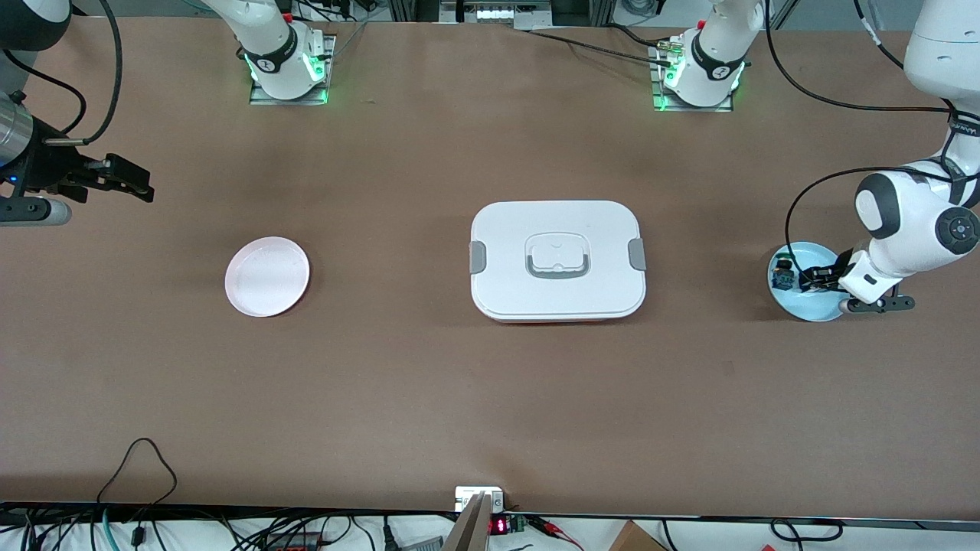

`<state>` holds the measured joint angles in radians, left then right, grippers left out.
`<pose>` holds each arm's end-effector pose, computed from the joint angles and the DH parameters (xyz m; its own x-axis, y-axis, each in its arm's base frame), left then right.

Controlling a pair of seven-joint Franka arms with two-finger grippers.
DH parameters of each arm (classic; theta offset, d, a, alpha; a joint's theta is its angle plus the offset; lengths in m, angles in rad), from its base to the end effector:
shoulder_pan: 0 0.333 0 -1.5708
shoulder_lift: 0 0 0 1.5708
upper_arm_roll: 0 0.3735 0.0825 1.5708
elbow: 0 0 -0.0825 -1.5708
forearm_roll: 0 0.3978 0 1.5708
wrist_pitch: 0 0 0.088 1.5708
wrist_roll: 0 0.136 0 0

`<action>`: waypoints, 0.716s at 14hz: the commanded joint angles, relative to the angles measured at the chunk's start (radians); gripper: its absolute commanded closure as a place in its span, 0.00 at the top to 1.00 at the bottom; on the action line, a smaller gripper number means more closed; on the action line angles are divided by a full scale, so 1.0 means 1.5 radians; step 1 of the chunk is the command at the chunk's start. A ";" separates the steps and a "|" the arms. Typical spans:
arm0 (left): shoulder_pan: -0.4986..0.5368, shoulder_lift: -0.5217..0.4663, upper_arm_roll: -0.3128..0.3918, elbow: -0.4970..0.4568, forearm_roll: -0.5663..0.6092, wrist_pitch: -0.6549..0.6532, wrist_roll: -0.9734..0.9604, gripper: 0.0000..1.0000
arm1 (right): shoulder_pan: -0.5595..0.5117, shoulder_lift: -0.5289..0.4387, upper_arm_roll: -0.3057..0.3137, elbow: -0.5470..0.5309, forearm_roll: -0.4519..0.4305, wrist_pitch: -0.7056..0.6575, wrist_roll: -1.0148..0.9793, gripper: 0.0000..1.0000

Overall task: Transfer orange switch to right arm and place
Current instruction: 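Lower the left gripper over the orange switch in the blue dish, then close the left gripper on the orange switch and lift it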

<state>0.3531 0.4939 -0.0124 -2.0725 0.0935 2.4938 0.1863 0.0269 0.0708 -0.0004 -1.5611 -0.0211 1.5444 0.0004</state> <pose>0.5776 0.2060 0.1919 0.9935 0.0799 -0.0810 0.0777 -0.9965 -0.0305 0.5865 0.0126 0.6146 0.9959 0.0254 -0.0874 0.0274 -0.9994 0.0211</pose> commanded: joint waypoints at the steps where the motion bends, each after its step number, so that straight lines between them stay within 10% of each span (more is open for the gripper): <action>1: 0.009 -0.006 -0.012 0.004 -0.003 -0.023 0.008 0.35 | -0.004 -0.007 0.003 -0.004 -0.003 -0.005 -0.001 1.00; 10: 0.002 -0.021 -0.067 0.250 -0.003 -0.363 0.002 0.33 | -0.003 -0.005 0.003 -0.003 -0.005 0.001 -0.001 1.00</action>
<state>0.3525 0.4567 -0.0811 -1.7706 0.0932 2.0270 0.1857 0.0269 0.0708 -0.0004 -1.5611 -0.0215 1.5445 0.0004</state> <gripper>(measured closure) 0.278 0.000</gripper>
